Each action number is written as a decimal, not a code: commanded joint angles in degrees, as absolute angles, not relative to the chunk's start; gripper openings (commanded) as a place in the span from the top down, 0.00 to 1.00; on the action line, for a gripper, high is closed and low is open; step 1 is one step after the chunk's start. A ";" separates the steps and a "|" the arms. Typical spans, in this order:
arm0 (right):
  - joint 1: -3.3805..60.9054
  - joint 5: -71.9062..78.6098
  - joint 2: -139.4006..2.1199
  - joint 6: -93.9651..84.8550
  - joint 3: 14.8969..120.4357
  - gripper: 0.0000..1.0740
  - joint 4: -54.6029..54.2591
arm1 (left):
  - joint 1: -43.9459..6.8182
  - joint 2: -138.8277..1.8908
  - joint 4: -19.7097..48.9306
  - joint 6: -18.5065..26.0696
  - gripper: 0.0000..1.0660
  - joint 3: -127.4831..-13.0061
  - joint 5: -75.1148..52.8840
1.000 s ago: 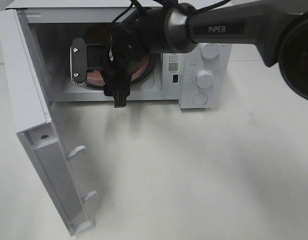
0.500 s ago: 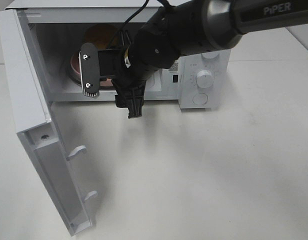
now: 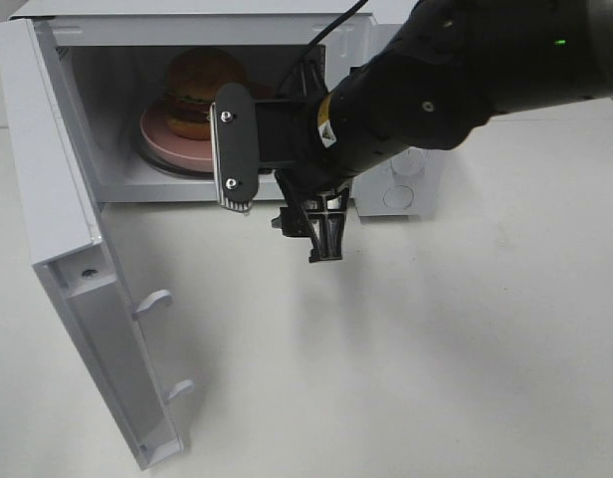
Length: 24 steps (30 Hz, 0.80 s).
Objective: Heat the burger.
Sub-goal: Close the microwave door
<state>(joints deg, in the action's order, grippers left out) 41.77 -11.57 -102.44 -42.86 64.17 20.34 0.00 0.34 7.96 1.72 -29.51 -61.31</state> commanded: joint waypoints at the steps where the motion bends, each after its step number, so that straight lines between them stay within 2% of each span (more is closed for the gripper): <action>1: 41.83 -12.03 -98.09 -40.22 60.45 0.29 20.17 | 0.06 1.32 8.02 1.78 0.08 -29.56 -61.25; 18: 41.83 -19.94 -77.18 -16.39 44.40 0.29 12.03 | 0.06 1.32 8.02 1.78 0.08 -29.56 -61.25; 24: 41.83 -29.85 -67.09 -2.81 40.62 0.29 9.28 | 0.06 1.32 8.02 1.78 0.08 -29.56 -61.25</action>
<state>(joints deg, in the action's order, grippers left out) 41.77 -28.65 -67.90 -4.81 40.97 9.74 0.00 0.34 7.96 1.72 -29.51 -61.31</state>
